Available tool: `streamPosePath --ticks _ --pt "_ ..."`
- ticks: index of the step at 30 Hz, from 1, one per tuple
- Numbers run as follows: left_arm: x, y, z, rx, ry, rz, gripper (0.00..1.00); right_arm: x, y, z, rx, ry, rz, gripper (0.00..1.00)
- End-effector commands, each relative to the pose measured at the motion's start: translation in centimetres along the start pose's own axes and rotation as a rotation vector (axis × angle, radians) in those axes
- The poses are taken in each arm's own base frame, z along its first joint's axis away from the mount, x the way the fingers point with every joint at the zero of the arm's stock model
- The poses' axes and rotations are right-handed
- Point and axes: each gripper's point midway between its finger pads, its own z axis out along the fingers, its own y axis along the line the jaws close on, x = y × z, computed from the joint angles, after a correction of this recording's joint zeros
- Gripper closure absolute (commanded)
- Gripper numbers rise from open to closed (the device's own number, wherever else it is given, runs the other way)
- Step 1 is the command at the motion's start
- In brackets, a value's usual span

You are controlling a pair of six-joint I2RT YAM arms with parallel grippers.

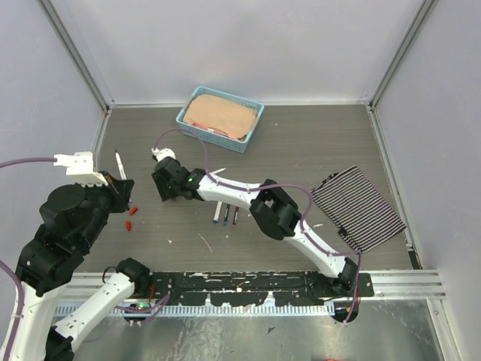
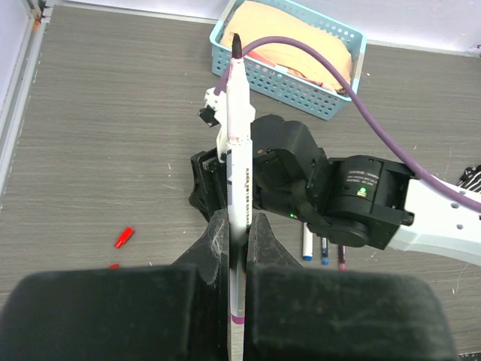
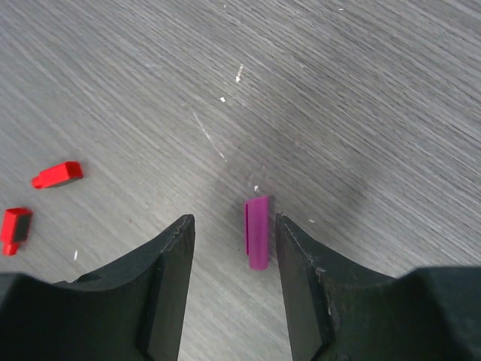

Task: Insert the pens into the pen caps
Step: Pick up the pen cap from the center of the board.

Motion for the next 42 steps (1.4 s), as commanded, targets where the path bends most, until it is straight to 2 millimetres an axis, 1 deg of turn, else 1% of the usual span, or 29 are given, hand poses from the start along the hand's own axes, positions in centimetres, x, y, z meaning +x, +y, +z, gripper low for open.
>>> streamPosePath --ticks 1,5,8,13,17,23,25,28,30,32,34,36,37,38,40,42 --pt "0.4 -0.4 0.4 0.019 0.021 0.017 1.0 -2.2 0.3 0.0 0.032 -0.053 -0.028 0.48" --pt "0.8 -0.7 0.6 0.032 0.038 0.022 1.0 -2.2 0.1 0.4 0.046 -0.049 -0.055 0.49" --pt "1.0 -0.8 0.8 0.034 0.042 0.021 1.0 -1.7 0.0 0.5 0.051 -0.031 -0.072 0.51" --pt "1.5 -1.1 1.3 0.038 0.066 0.021 1.0 0.2 -0.5 0.8 0.074 0.033 -0.084 0.51" --pt "1.7 -1.4 1.6 0.052 0.071 0.012 1.0 1.7 -0.5 1.1 0.083 0.072 -0.114 0.56" --pt "1.8 -1.4 1.6 0.049 0.072 0.009 1.0 2.9 -0.4 1.7 0.087 0.106 -0.153 0.6" --pt "1.8 -1.4 1.6 0.048 0.071 0.007 1.0 3.4 -0.4 1.8 0.089 0.12 -0.166 0.64" --pt "1.8 -1.3 1.6 0.044 0.069 0.004 1.0 3.7 -1.4 1.8 0.144 0.124 -0.181 0.73" --pt "1.7 -1.4 1.7 0.044 0.07 0.003 1.0 3.4 -1.8 1.4 0.166 0.117 -0.18 0.82" --pt "1.7 -1.4 1.7 0.044 0.074 0.001 1.0 2.8 -1.8 0.9 0.173 0.099 -0.183 0.87" --pt "1.5 -1.4 1.6 0.043 0.071 0.0 1.0 1.7 -1.3 0.0 0.164 0.076 -0.185 0.89" --pt "1.3 -1.3 1.6 0.037 0.064 -0.002 1.0 0.6 -0.5 -1.4 0.134 0.052 -0.187 0.89" --pt "1.2 -1.3 1.5 0.034 0.059 -0.004 1.0 0.9 -0.2 -2.2 0.121 0.055 -0.193 0.89" --pt "1.1 -1.1 1.5 0.029 0.055 -0.004 1.0 -0.1 0.7 -3.7 0.092 0.015 -0.189 0.89" --pt "1.0 -0.8 1.5 0.013 0.042 -0.005 1.0 -0.6 1.5 -6.5 0.058 -0.026 -0.187 0.89" --pt "0.9 -0.7 1.7 0.006 0.032 -0.008 1.0 -0.9 1.9 -9.6 0.03 -0.055 -0.166 0.89"
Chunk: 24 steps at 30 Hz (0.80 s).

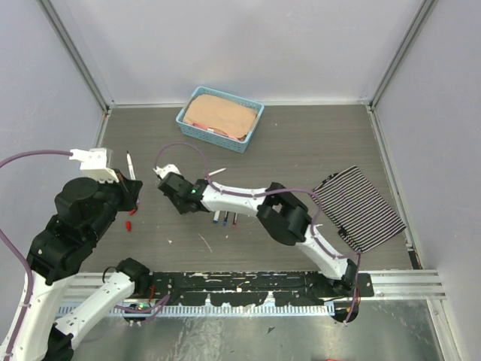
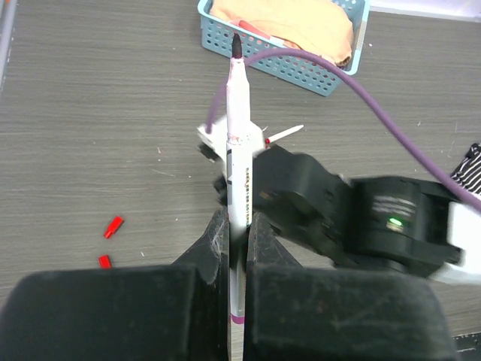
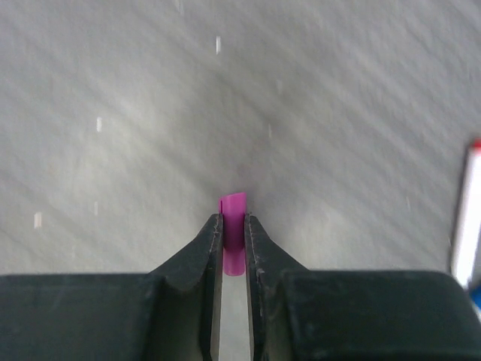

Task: Insert the pens into the pen caps
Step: Pick up the pen cap from the center of the board, then place the pen cap at the center of the board.

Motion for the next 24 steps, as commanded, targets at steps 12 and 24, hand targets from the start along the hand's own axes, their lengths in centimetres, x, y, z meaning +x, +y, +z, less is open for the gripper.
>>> streamPosePath --ticks 12,24 --pt "0.4 -2.3 3.1 0.062 0.018 -0.041 1.0 6.5 -9.7 -19.7 0.075 -0.152 0.327 0.89" --pt "1.3 -4.2 5.5 0.115 0.073 -0.055 1.0 17.6 -15.9 -19.6 0.179 0.062 0.502 0.89"
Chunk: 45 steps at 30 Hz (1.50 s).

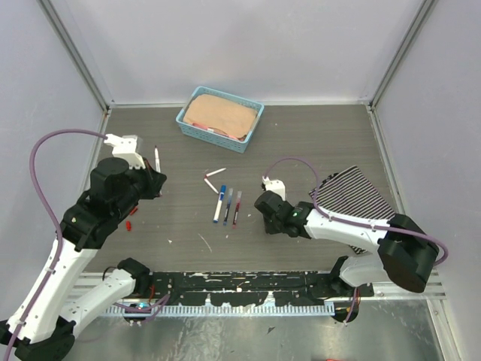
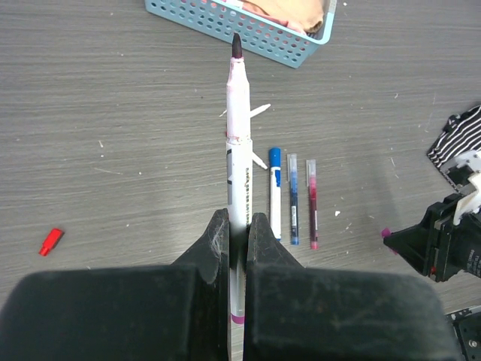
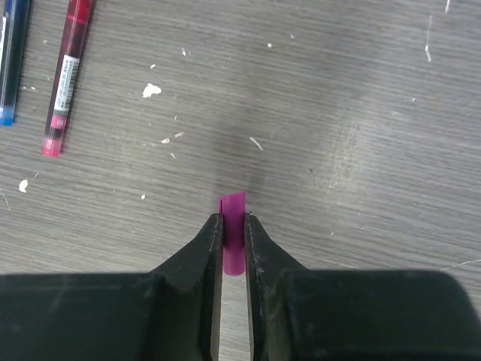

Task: Insert the pens into the pen caps
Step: Place the pen cap at the center of the board, then insert the pen cap onto the pen.

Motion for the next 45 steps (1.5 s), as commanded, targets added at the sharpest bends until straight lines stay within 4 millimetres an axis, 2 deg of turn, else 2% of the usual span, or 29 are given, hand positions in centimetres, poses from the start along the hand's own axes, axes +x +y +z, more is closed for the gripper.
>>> streamPosePath --ticks 1,13,17,19,23,31,45 --pt "-1.4 -1.0 0.0 0.046 -0.049 -0.026 1.0 -0.6 1.5 -0.3 -0.058 0.003 0.057 0.89" --pt "-1.4 -1.9 0.5 0.077 -0.032 -0.034 1.0 0.7 0.4 1.0 0.038 0.093 -0.006 0.81" --pt "-1.5 -2.1 0.8 0.083 -0.026 -0.033 1.0 1.1 0.5 0.8 0.031 0.122 -0.027 0.69" --pt "-1.5 -2.2 0.8 0.086 -0.024 -0.033 1.0 1.4 0.6 0.6 0.023 0.143 -0.042 0.67" --pt "-1.5 -2.3 0.8 0.092 -0.026 -0.036 1.0 2.3 1.3 0.4 -0.027 0.217 -0.071 0.65" --pt "-1.6 -2.3 0.7 0.092 -0.03 -0.036 1.0 2.7 0.5 0.8 0.006 0.284 -0.093 0.62" --pt "-1.3 -1.8 0.6 0.075 -0.035 -0.033 1.0 3.7 0.2 2.3 0.027 0.369 -0.139 0.64"
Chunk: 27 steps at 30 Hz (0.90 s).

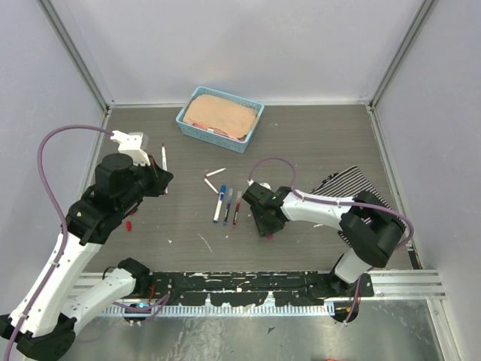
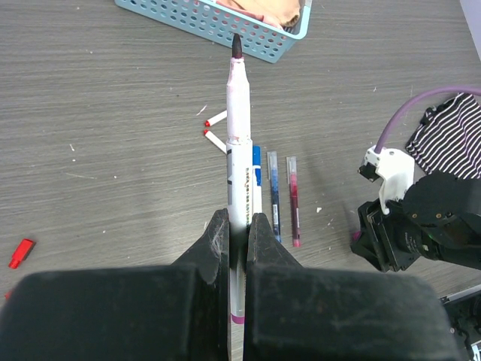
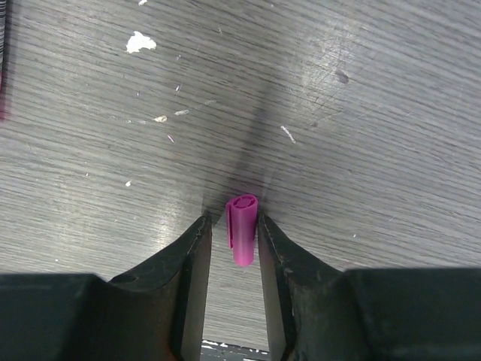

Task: Insert the pens into the pen caps
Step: Insert the pen cap onto the pen.

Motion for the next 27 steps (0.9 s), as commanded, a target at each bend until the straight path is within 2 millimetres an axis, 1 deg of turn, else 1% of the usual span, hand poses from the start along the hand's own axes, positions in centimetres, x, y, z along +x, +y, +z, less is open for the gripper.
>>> streamPosePath --ticks 1,3,9,11,14,15,16,17,19,21,22,24,27 --pt "-1.3 -0.2 -0.5 0.009 -0.059 -0.008 1.0 0.3 -0.1 0.7 0.007 0.034 -0.021 0.65" --pt "-1.3 0.0 -0.5 0.001 -0.062 -0.008 1.0 0.5 -0.3 0.8 0.019 0.041 -0.022 0.68" --pt "-1.0 0.1 -0.1 -0.006 -0.045 -0.01 1.0 0.7 -0.8 0.6 0.035 0.042 -0.029 0.88" --pt "-0.6 -0.2 0.3 0.008 -0.024 -0.007 1.0 0.3 -0.6 0.2 0.026 0.022 -0.031 0.94" --pt "0.0 -1.1 0.7 0.055 -0.002 -0.013 0.95 -1.1 -0.4 -1.3 0.002 -0.057 -0.017 0.98" --pt "0.2 -1.4 0.9 0.075 0.002 -0.014 0.96 -1.7 -0.2 -2.1 -0.019 -0.092 -0.007 0.98" --pt "0.3 -1.8 1.0 0.099 0.005 -0.014 0.98 -2.4 0.1 -2.9 -0.045 -0.135 -0.001 0.98" --pt "0.5 -2.2 1.2 0.125 0.011 -0.014 1.0 -3.2 0.5 -4.0 -0.082 -0.187 0.007 0.98" --pt "1.2 -3.4 1.6 0.196 0.031 -0.02 1.0 -5.0 1.3 -6.6 -0.152 -0.305 0.03 0.99" --pt "1.8 -4.7 2.2 0.265 0.046 -0.048 1.0 -6.9 1.9 -9.7 -0.224 -0.436 0.064 0.99" --pt "2.4 -5.4 2.6 0.293 0.064 -0.062 1.0 -8.1 2.3 -11.7 -0.271 -0.516 0.091 0.99" --pt "3.2 -6.9 3.1 0.341 0.08 -0.06 1.0 -9.4 2.6 -14.3 -0.33 -0.616 0.129 0.99" --pt "4.2 -9.6 3.3 0.409 0.073 -0.026 1.0 -11.4 2.7 -18.4 -0.415 -0.776 0.199 0.99"
